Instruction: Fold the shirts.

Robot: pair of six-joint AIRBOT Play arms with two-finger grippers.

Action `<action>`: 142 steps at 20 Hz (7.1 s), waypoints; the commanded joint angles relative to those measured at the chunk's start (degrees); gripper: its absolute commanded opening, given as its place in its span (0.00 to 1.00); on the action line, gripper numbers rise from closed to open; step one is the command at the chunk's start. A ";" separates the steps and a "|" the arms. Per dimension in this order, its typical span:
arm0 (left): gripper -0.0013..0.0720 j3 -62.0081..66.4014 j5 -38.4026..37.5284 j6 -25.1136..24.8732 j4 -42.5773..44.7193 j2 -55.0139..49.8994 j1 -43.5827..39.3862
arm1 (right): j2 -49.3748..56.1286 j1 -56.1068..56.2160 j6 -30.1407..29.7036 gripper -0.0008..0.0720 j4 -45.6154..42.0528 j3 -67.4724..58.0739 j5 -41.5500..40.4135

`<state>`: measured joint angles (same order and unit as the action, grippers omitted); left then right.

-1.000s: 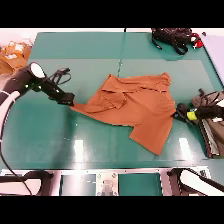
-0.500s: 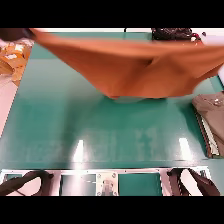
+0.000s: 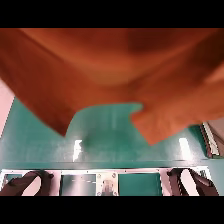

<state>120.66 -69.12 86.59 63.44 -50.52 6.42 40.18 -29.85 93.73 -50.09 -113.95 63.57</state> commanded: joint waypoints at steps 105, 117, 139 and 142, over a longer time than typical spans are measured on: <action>0.82 -93.74 36.06 29.92 -10.16 -14.51 -26.08 | 17.11 5.81 -2.73 0.56 -10.29 91.34 -8.50; 0.04 -78.90 13.84 25.70 8.20 -16.02 -25.88 | 17.00 5.81 -5.31 0.03 -10.60 89.57 -2.45; 0.05 -43.15 2.19 9.66 23.74 -32.59 -25.88 | 28.30 13.42 0.70 0.04 -11.85 55.52 -4.15; 0.05 -33.53 2.56 7.39 24.28 -42.14 -25.81 | 40.63 14.21 0.28 0.04 -11.23 45.40 -4.28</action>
<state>78.83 -67.59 96.05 86.13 -85.17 -19.44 70.70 -16.91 94.43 -62.43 -59.75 61.30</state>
